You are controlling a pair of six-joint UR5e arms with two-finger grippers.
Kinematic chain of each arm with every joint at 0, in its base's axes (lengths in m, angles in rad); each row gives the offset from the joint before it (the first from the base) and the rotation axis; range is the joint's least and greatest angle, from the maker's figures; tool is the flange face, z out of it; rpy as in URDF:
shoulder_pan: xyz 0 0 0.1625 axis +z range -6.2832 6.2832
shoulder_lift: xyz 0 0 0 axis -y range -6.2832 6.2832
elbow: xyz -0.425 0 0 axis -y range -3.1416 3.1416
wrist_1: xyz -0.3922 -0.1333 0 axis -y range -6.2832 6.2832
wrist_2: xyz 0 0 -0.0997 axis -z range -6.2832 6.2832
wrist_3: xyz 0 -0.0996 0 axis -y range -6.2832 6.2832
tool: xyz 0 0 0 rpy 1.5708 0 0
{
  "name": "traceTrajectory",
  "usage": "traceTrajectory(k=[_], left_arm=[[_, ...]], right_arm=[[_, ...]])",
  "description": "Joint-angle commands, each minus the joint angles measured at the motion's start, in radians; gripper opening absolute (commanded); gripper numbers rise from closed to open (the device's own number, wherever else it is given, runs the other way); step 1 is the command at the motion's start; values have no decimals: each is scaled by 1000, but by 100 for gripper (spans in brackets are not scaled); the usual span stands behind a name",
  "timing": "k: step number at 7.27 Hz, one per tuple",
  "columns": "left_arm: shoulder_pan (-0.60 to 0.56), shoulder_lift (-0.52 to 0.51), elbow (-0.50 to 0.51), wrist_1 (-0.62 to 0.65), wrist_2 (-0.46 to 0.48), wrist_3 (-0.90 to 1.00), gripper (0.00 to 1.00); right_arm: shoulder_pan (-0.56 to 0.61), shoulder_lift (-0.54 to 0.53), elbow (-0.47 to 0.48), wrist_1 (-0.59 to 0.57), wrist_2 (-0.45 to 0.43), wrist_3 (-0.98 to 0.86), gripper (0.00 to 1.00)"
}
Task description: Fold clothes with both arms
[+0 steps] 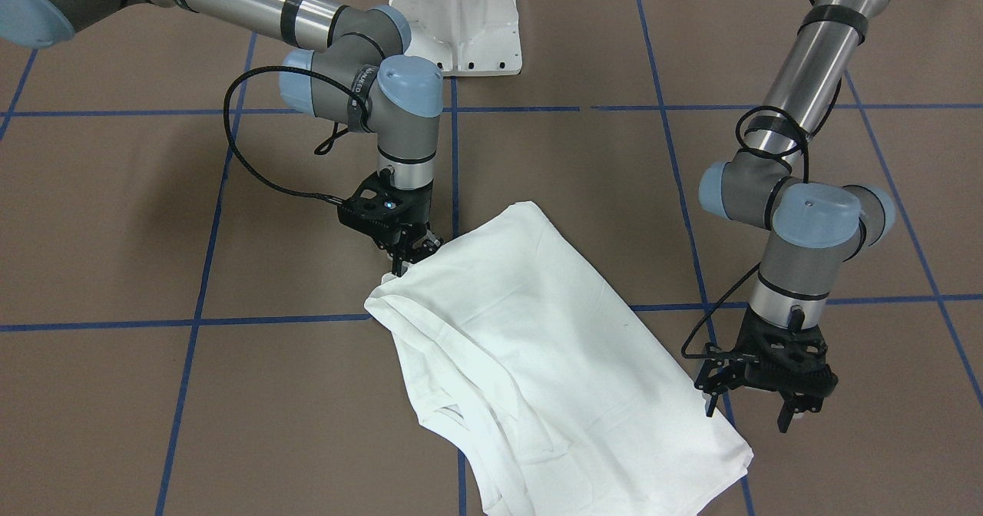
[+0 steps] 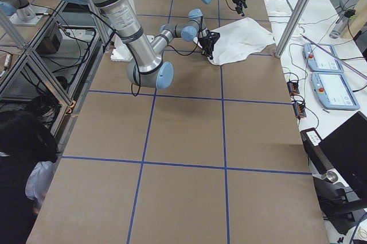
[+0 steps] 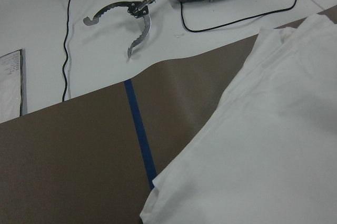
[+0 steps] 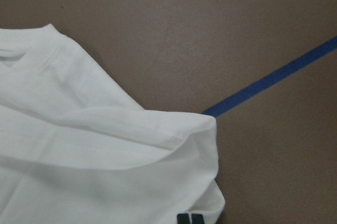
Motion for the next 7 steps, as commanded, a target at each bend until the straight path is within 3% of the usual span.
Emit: traceTrajectory(k=[1, 2, 4, 6, 7], left_arm=[[2, 0, -27, 1, -7, -1, 100], [5, 18, -65, 2, -83, -42, 100], [14, 151, -313, 19, -225, -206, 100], [142, 347, -657, 112, -250, -358, 100], [234, 438, -799, 152, -219, -501, 100]], right_arm=[[1, -56, 79, -4, -1, -1, 0], [-22, -108, 165, -8, -7, 6, 0], [-88, -87, 216, -82, -55, 51, 0], [-93, -79, 221, -82, -56, 54, 0], [-93, -79, 221, -82, -56, 54, 0]])
